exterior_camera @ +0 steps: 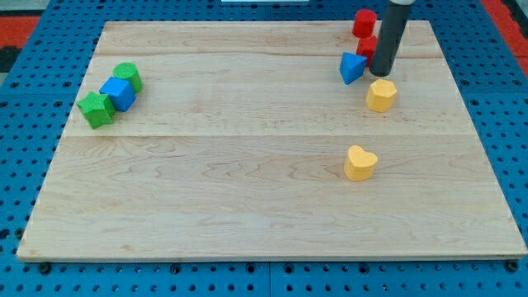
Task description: Move the blue triangle closer to the green circle
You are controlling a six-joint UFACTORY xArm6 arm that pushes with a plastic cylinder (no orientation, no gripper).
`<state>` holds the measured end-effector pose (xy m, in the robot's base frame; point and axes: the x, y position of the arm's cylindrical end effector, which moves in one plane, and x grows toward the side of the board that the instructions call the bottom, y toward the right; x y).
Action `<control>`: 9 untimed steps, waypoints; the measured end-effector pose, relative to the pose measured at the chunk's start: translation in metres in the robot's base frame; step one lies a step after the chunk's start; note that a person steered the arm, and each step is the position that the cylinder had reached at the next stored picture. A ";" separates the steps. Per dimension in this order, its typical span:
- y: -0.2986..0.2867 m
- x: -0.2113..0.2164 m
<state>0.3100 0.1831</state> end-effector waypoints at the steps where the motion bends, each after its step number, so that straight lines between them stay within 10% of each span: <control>1: -0.043 -0.005; 3: -0.185 0.039; 5: -0.121 0.019; 8: -0.328 0.047; 9: -0.307 0.013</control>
<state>0.3226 -0.1240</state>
